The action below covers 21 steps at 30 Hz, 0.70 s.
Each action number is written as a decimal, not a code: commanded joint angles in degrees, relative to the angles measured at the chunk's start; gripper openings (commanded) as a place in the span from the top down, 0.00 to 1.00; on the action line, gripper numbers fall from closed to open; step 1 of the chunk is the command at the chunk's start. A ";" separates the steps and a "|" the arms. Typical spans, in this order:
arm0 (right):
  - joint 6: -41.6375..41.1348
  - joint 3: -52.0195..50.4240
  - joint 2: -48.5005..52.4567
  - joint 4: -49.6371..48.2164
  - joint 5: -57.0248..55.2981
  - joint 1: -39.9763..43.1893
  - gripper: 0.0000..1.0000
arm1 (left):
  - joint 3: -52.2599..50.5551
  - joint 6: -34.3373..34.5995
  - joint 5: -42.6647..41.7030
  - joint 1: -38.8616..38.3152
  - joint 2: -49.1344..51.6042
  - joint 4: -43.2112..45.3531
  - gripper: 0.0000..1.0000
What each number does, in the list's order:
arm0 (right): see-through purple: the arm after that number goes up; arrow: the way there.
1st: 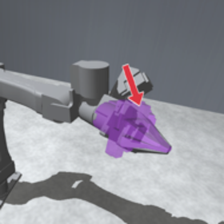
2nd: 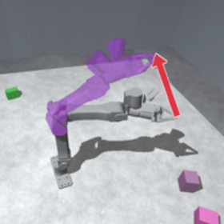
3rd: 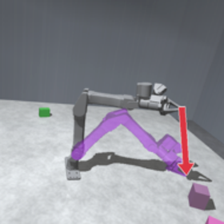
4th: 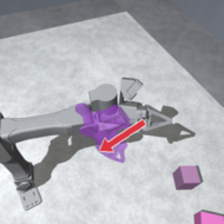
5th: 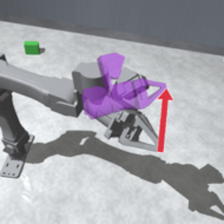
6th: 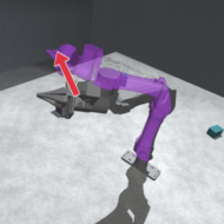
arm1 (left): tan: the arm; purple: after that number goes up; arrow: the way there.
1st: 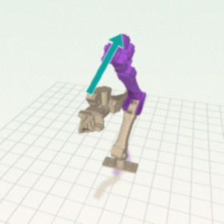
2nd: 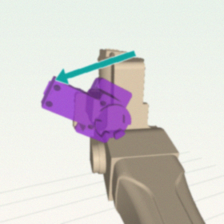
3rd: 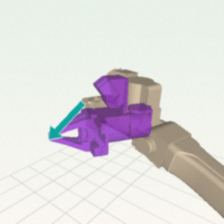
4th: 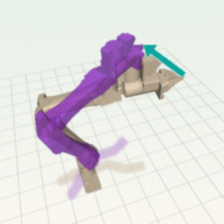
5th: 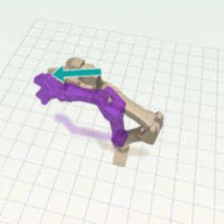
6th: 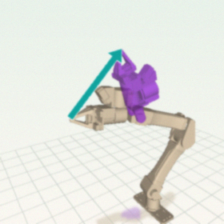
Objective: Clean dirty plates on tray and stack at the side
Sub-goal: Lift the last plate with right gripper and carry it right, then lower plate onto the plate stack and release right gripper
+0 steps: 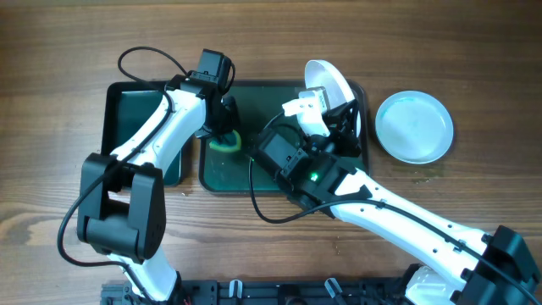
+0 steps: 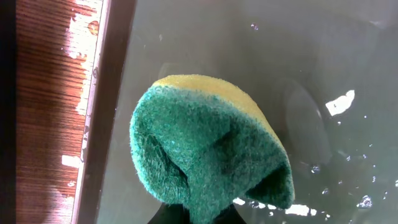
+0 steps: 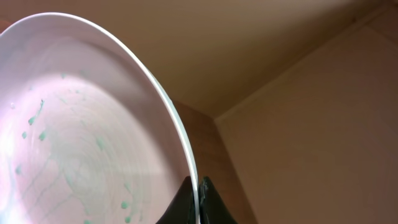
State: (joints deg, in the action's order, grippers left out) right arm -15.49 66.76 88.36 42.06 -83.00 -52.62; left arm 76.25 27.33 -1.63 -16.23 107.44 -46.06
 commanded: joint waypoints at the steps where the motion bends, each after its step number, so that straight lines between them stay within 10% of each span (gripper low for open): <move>1: 0.28 0.02 -1.49 -0.22 7.39 0.00 0.96 | 1.07 -0.07 -0.28 0.00 -1.51 0.17 0.96; 8: -10.21 0.00 -1.46 3.82 53.18 10.93 0.96 | 1.07 -0.07 -0.28 0.00 -1.51 0.17 0.96; 14: -5.97 0.00 -1.49 1.25 93.92 37.66 0.96 | 1.07 -0.07 -0.28 0.00 -1.51 0.17 0.96; 21: -5.09 -2.03 -1.49 5.33 95.60 65.81 0.96 | 1.07 -0.07 -0.28 0.00 -1.51 0.17 0.96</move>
State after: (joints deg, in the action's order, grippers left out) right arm -21.74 66.74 88.05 47.31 10.92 6.96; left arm 76.25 27.33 -1.63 -16.23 107.44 -46.06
